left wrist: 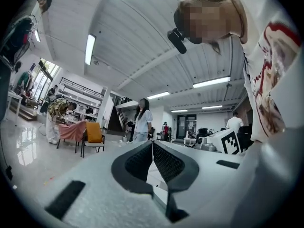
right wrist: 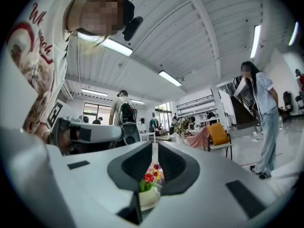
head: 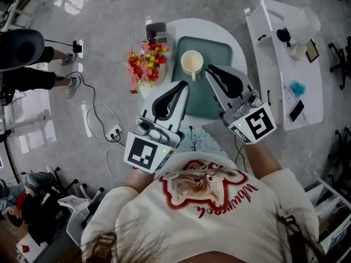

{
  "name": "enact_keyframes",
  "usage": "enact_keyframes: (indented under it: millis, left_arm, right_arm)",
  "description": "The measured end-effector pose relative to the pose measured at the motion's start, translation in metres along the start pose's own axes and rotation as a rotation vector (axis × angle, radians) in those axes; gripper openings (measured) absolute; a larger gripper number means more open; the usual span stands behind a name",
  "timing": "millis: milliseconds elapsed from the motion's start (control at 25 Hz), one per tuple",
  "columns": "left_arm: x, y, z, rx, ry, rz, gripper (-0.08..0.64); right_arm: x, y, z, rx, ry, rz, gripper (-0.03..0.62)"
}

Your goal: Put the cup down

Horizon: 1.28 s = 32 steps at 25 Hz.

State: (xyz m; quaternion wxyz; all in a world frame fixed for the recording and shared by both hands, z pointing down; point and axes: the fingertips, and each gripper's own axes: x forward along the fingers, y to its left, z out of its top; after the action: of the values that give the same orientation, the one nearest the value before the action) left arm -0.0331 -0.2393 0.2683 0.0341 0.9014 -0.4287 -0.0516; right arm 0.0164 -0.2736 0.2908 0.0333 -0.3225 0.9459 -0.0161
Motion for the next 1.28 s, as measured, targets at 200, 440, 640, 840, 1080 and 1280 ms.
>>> enact_keyframes:
  millis: [200, 440, 640, 840, 1080, 1280]
  left_arm:
    - [0.003, -0.005, 0.015, 0.002, -0.018, -0.016, 0.017]
    - [0.006, -0.007, 0.032, 0.026, -0.038, -0.036, 0.017]
    - [0.005, -0.008, 0.044, 0.044, -0.066, -0.042, 0.017]
    - [0.004, -0.014, 0.053, 0.01, -0.065, -0.056, 0.017]
    - [-0.004, -0.009, 0.056, 0.016, -0.076, -0.061, 0.017]
    - [-0.016, -0.005, 0.055, 0.018, -0.085, -0.078, 0.017]
  right_arm:
    - [0.001, 0.007, 0.033, -0.031, -0.006, 0.001, 0.052]
    - [-0.002, 0.017, 0.063, -0.051, -0.041, -0.017, 0.043]
    - [-0.007, 0.028, 0.084, -0.101, -0.072, -0.018, 0.034]
    - [-0.01, 0.027, 0.096, -0.11, -0.094, -0.047, 0.028]
    - [-0.013, 0.036, 0.09, -0.068, -0.102, -0.085, 0.028]
    - [-0.004, 0.061, 0.083, -0.04, -0.123, -0.072, 0.028]
